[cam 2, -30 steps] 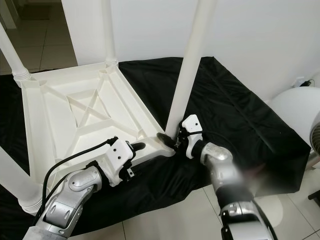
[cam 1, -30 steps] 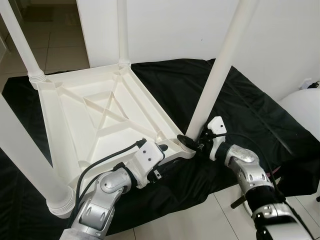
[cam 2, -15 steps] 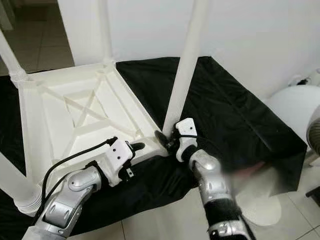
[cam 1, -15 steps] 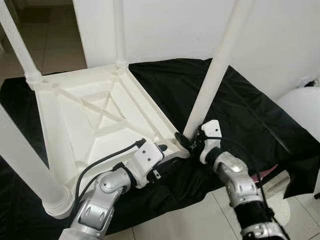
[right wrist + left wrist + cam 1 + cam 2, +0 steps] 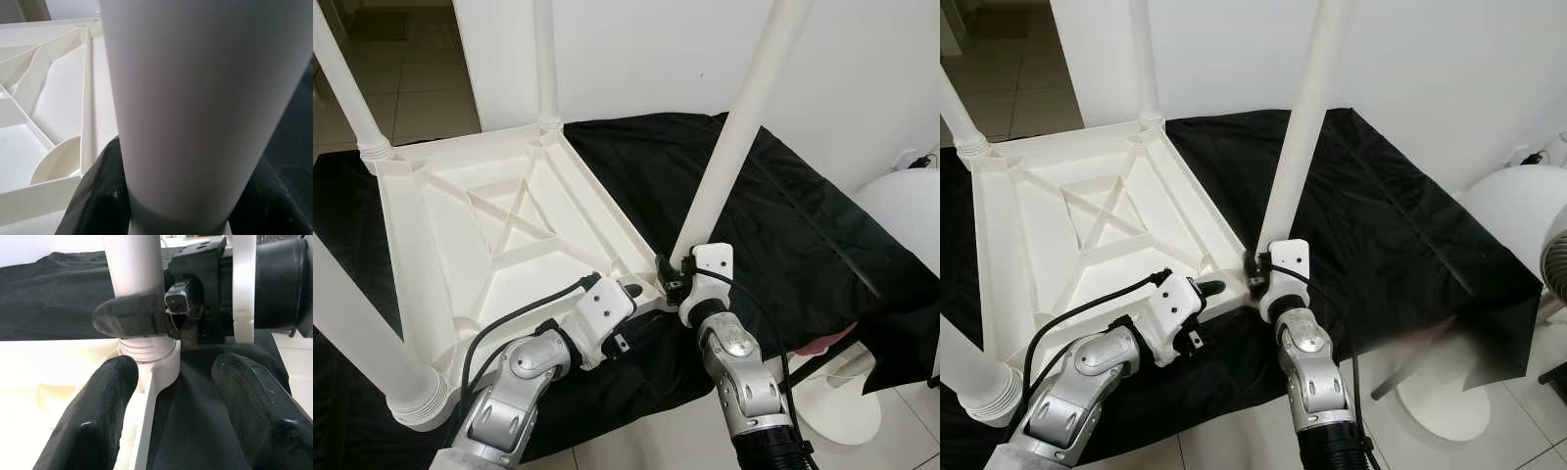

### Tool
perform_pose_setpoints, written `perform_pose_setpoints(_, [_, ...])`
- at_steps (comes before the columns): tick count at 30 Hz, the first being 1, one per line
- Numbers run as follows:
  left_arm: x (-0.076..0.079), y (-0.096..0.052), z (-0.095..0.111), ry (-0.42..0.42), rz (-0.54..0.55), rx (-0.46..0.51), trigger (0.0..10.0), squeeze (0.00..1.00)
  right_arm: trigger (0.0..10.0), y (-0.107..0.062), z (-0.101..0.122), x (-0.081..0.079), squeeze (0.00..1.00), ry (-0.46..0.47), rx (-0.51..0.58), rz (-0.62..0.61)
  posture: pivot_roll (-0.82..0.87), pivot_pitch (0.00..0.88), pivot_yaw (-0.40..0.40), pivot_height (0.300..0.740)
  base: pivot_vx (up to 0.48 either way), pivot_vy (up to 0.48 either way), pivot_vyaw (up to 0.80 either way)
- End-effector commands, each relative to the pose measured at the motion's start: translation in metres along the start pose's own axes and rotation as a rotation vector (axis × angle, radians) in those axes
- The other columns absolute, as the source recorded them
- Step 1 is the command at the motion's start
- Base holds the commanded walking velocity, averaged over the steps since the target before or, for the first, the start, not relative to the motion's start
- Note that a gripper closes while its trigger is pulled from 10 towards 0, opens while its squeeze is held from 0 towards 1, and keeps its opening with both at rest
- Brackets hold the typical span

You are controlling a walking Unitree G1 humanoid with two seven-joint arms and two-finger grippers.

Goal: Building children table

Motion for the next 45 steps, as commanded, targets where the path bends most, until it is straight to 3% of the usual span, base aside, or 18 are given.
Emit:
perform_pose_setpoints(1, [-0.001,-0.001,-0.003,-0.008,0.04,-0.011,10.0,0.0,10.0,-0.003,-0.002,-0.005,0.0,0.039,-0.016,-0.022,-0.02,0.054,-0.043,0.74,0.0,0.0,0.0])
perform_pose_setpoints(5, [-0.004,0.0,-0.002,0.003,0.039,-0.012,10.0,0.0,10.0,-0.004,0.0,0.001,0.0,0.036,-0.008,-0.022,0.0,0.046,-0.048,0.74,0.0,0.0,0.0])
perform_pose_setpoints(6, [-0.005,0.0,-0.001,0.004,0.043,-0.01,10.0,0.0,10.0,-0.004,0.0,0.002,1.0,0.04,-0.006,-0.019,0.0,0.045,-0.054,0.74,0.0,0.0,0.0])
perform_pose_setpoints(12, [-0.004,-0.001,-0.002,0.001,0.051,-0.009,10.0,0.0,10.0,-0.006,0.005,0.007,1.0,0.034,0.02,0.007,0.0,0.039,-0.062,0.74,0.0,0.0,0.0])
perform_pose_setpoints(18, [-0.002,0.001,-0.001,0.001,0.053,-0.004,10.0,0.0,10.0,-0.011,-0.001,0.022,0.97,0.005,0.04,0.079,0.0,0.031,-0.067,0.74,0.0,0.0,0.0])
perform_pose_setpoints(19, [-0.003,0.001,-0.001,0.001,0.055,-0.004,10.0,0.0,10.0,-0.012,-0.004,0.026,0.0,-0.001,0.04,0.123,0.0,0.029,-0.068,0.74,0.0,0.0,0.0])
perform_pose_setpoints(21, [-0.003,0.001,-0.001,0.001,0.055,-0.004,10.0,0.0,10.0,-0.012,-0.004,0.026,0.0,-0.001,0.04,0.123,0.0,0.029,-0.068,0.74,0.0,0.0,0.0])
perform_pose_setpoints(23, [-0.003,0.001,-0.001,0.004,0.051,-0.006,10.0,0.0,10.0,-0.015,-0.006,0.031,0.0,-0.025,0.058,0.256,-0.01,0.022,-0.061,0.74,0.0,0.0,0.0])
perform_pose_setpoints(26, [-0.003,0.001,-0.003,0.005,0.043,-0.011,10.0,0.0,10.0,-0.015,-0.006,0.036,0.0,-0.058,0.073,0.364,-0.01,0.015,-0.058,0.74,0.0,0.0,0.0])
perform_pose_setpoints(30, [-0.001,0.003,-0.005,0.007,0.031,-0.02,10.0,0.0,10.0,-0.01,-0.004,0.044,0.0,-0.094,0.084,0.438,-0.02,0.01,-0.05,0.74,0.0,0.0,0.0])
perform_pose_setpoints(36, [0.002,0.003,-0.006,0.01,0.018,-0.023,10.0,0.0,10.0,-0.007,-0.005,0.047,0.0,-0.119,0.079,0.475,-0.02,0.006,-0.048,0.74,0.0,0.0,0.0])
perform_pose_setpoints(44, [0.0,0.006,-0.004,0.019,0.015,-0.018,10.0,0.0,10.0,0.008,-0.01,0.046,0.0,-0.226,0.051,0.582,-0.02,0.0,-0.049,0.74,0.0,0.0,0.0])
perform_pose_setpoints(45, [0.001,0.007,-0.004,0.02,0.014,-0.017,10.0,0.0,4.9,0.013,-0.01,0.045,0.0,-0.248,0.049,0.6,-0.02,0.0,-0.049,0.74,0.0,0.0,0.0])
Point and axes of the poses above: a point about 5 cm out from each wrist's last joint towards the gripper, its own y axis pointing out of the wrist towards the gripper, its own z axis along the axis of the wrist's last joint, x = y × z, the point moved 3 cm from there along y, pointing out of the wrist towards the gripper, and after that the axes turned 10 degrees about -y, right-handed, at the moved point
